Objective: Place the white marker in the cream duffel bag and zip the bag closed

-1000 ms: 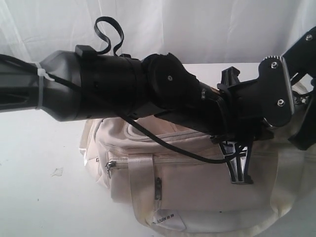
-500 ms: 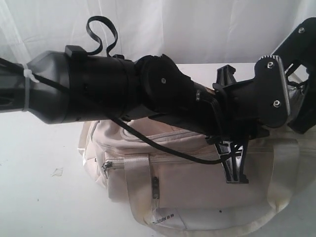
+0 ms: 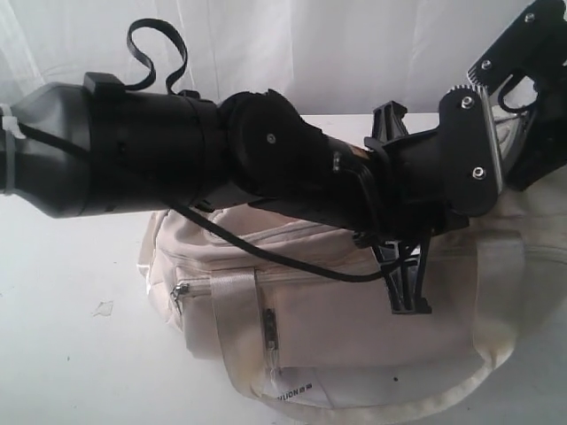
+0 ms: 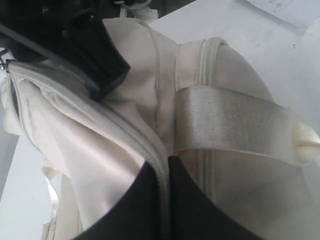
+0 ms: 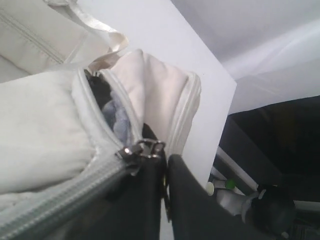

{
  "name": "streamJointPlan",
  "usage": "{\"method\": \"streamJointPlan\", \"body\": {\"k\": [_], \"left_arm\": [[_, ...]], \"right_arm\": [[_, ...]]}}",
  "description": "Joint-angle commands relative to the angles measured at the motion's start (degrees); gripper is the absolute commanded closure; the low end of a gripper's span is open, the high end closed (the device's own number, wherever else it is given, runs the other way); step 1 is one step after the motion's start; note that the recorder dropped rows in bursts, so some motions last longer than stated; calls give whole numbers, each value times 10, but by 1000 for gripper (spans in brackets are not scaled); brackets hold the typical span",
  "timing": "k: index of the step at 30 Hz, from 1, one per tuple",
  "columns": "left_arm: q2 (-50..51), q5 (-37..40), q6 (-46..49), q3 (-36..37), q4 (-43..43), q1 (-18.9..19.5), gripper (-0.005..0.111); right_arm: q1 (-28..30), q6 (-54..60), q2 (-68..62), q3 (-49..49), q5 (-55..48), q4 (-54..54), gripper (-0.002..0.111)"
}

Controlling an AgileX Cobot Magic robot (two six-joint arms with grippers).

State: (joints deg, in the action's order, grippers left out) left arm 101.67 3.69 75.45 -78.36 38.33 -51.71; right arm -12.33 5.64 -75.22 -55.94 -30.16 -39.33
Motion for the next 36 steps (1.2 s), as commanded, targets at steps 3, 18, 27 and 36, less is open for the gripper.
{"method": "streamJointPlan", "body": {"k": [3,18,27,36], "left_arm": [[-4,148,0,18,-9,-11,107],[-4,159,0,18,-12,-11,107],[-4,127,-37,17,-13,-9,64],[-16,65,-51,17,-13,-9,59]], "right_arm": [[33,-13,-46,-75,46,-73,108],[33,11,-89,-83,48,40,108],[32,88,-38,-82,14,177,69],[32,120,43,-79,-58,262,69]]}}
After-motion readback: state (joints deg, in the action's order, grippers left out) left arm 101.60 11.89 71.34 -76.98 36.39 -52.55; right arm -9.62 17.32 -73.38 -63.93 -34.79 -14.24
